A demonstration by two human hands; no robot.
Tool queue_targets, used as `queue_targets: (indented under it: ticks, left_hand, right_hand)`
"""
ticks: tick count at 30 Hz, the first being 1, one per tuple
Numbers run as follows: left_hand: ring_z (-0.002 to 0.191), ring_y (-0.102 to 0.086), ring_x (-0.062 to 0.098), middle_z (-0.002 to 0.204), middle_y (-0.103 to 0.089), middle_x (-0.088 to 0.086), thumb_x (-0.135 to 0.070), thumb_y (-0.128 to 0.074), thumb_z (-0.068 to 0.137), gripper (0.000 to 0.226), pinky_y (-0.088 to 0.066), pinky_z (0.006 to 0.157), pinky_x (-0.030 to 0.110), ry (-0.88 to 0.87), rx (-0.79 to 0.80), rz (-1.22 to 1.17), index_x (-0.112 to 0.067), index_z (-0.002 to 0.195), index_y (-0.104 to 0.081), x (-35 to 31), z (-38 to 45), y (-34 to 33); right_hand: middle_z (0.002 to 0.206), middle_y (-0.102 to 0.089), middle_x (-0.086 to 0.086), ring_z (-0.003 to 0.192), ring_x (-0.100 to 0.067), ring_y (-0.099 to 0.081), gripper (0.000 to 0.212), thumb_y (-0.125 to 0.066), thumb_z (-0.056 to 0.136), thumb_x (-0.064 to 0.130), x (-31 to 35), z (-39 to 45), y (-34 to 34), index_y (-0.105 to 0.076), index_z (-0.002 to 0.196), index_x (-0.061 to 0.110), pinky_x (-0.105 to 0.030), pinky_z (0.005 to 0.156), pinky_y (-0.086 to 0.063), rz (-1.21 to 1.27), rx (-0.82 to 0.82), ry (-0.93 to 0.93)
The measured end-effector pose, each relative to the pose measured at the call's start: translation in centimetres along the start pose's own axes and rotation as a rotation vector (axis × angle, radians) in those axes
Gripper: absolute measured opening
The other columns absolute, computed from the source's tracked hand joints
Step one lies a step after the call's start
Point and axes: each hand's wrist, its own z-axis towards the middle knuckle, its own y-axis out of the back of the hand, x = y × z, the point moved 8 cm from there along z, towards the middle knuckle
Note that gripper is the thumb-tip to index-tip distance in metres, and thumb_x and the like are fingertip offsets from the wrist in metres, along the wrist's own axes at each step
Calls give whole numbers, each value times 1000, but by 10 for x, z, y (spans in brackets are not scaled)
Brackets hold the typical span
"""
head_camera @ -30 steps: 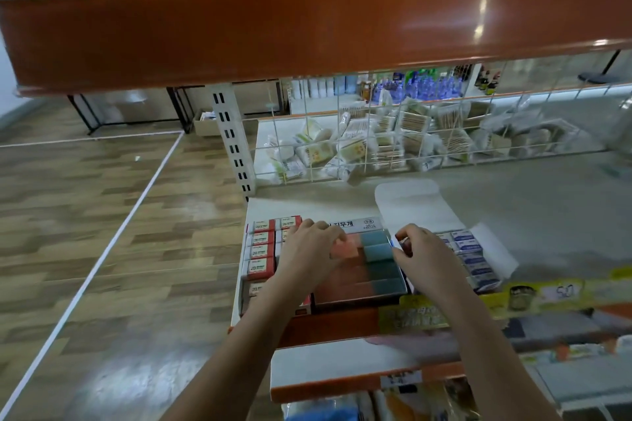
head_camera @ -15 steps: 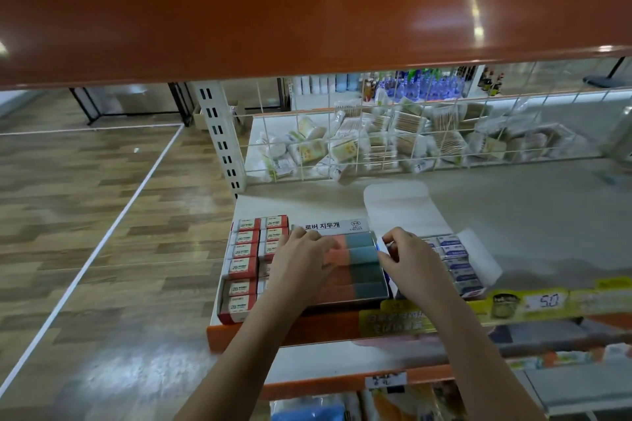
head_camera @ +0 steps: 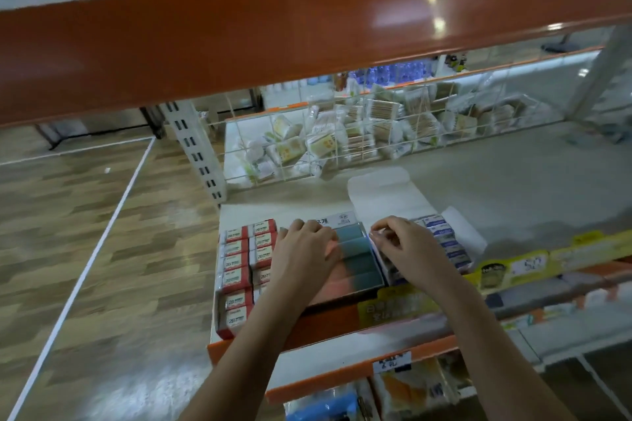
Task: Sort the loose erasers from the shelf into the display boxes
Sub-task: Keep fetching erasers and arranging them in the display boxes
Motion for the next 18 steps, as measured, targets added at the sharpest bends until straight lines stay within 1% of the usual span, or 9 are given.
queue_targets:
  ticks: [2, 4, 6, 8, 12, 16, 18]
  left_hand:
    - [113, -47, 15, 123, -57, -6, -43, -43, 96, 31, -36, 93, 31, -82, -21, -17, -30, 119, -58, -19, 17, 12]
    - [114, -48, 18, 122, -58, -4, -40, -45, 96, 29, -38, 92, 32, -174, -58, -33, -29, 118, -59, -48, 38, 24]
    - [115, -49, 21, 123, -58, -2, -40, -46, 95, 31, -41, 93, 35, -267, -88, -54, -26, 120, -58, -87, 57, 31]
    - [114, -49, 23, 122, -58, 0, -42, -46, 94, 34, -43, 93, 36, -362, -88, -63, -25, 122, -57, -133, 72, 27]
    - [116, -47, 23, 124, -56, 1, -44, -47, 93, 38, -39, 93, 36, -492, -40, -100, -25, 125, -54, -234, 90, -5]
    - [117, -46, 24, 124, -54, 2, -46, -50, 91, 39, -38, 94, 36, -538, 6, -124, -27, 125, -53, -330, 108, -46]
    - [117, -46, 25, 124, -53, 3, -45, -51, 90, 40, -39, 93, 37, -539, 37, -128, -27, 125, -53, -375, 122, -64]
  right_hand:
    - [105, -58, 4, 92, -11, -58, 25, -54, 93, 30, -6, -1, 18, -57, 115, 18, -23, 78, -48, -23, -56, -2]
    - [112, -57, -1, 99, -16, -58, 29, -57, 92, 24, -19, -5, 43, -57, 119, 15, -25, 83, -46, -91, -114, -23]
    - [118, -56, -6, 105, -22, -56, 32, -58, 91, 21, -37, -13, 71, -57, 121, 11, -30, 86, -45, -172, -159, -51]
    - [122, -55, -10, 109, -26, -54, 33, -59, 90, 19, -60, -22, 100, -56, 121, 9, -31, 89, -43, -243, -193, -78]
    - [128, -48, -8, 118, -26, -47, 39, -58, 90, 23, -125, -45, 160, -51, 127, 12, -31, 97, -36, -356, -207, -215]
    - [129, -48, -6, 121, -24, -45, 42, -60, 88, 25, -196, -78, 225, -51, 127, 14, -29, 89, -33, -428, -253, -312]
    - [131, -47, -8, 121, -26, -45, 42, -60, 87, 24, -232, -92, 253, -50, 127, 13, -32, 93, -33, -449, -249, -356]
